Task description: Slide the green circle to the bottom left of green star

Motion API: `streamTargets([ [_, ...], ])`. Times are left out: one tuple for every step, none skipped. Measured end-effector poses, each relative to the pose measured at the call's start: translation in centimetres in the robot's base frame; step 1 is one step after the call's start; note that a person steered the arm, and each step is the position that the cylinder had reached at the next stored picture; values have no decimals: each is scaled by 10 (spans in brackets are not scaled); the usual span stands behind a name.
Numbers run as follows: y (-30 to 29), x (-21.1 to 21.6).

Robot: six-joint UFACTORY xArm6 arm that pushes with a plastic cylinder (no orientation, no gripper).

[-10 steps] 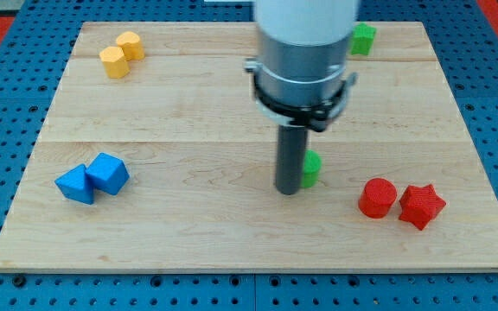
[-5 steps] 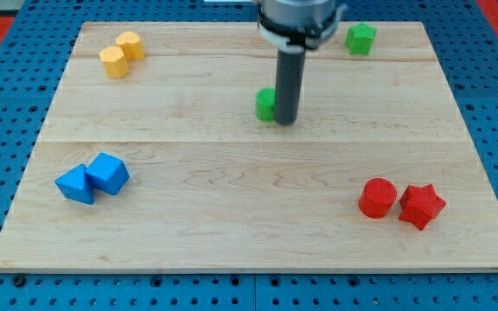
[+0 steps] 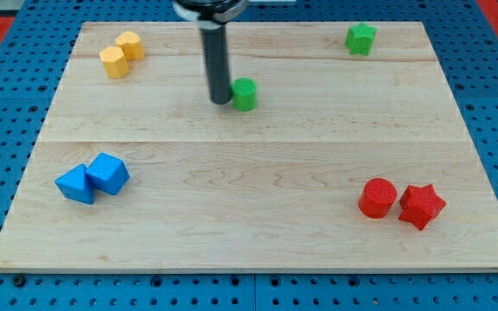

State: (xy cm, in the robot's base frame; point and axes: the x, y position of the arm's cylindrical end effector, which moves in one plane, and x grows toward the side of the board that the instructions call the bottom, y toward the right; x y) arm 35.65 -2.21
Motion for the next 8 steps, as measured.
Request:
streamTargets([
  [25,18],
  [34,29],
  [68,-42],
  [90,-70],
  [65,-71],
  [57,-88],
  [79,-102],
  [86,-101],
])
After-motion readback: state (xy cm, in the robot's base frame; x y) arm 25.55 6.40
